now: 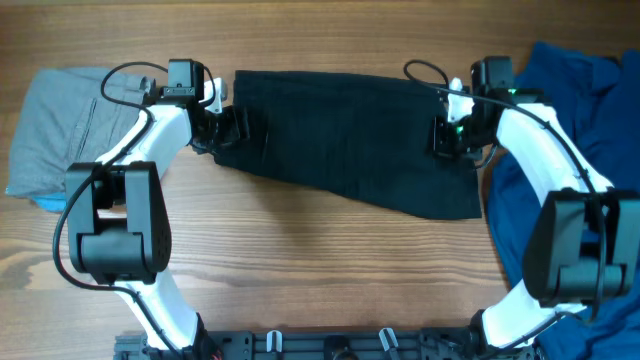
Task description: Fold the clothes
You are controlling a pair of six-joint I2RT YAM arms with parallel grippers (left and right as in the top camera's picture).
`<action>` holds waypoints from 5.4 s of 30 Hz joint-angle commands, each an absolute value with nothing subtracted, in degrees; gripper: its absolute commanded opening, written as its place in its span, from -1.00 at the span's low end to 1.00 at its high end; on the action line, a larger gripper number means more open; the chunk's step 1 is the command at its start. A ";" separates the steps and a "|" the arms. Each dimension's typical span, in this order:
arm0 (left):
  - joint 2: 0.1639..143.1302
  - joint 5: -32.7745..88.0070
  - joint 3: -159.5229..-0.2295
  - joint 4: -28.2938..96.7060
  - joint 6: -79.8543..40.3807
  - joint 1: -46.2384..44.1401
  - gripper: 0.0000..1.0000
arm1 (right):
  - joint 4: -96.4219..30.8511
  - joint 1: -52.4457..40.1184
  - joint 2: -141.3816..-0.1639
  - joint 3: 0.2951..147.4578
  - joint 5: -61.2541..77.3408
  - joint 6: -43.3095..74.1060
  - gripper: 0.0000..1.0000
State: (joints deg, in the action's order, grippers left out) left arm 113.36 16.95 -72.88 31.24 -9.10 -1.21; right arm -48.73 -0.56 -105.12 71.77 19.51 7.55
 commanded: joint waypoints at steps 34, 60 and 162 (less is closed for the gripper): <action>115.94 18.96 -106.00 56.66 -6.13 -16.47 -0.91 | -46.00 -0.40 -107.00 78.32 16.78 8.16 -0.91; 100.49 11.09 -108.99 58.61 -9.82 -27.59 -0.92 | -51.22 -0.43 -107.00 78.32 26.68 0.82 -0.66; 126.13 32.29 -77.10 15.75 -46.00 -10.76 1.00 | -14.46 -12.40 -129.05 79.18 24.01 11.99 -0.67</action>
State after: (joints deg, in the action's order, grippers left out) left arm 121.56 36.42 -79.05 19.94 -38.20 -7.11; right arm -11.79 -11.68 -125.84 81.06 23.68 13.17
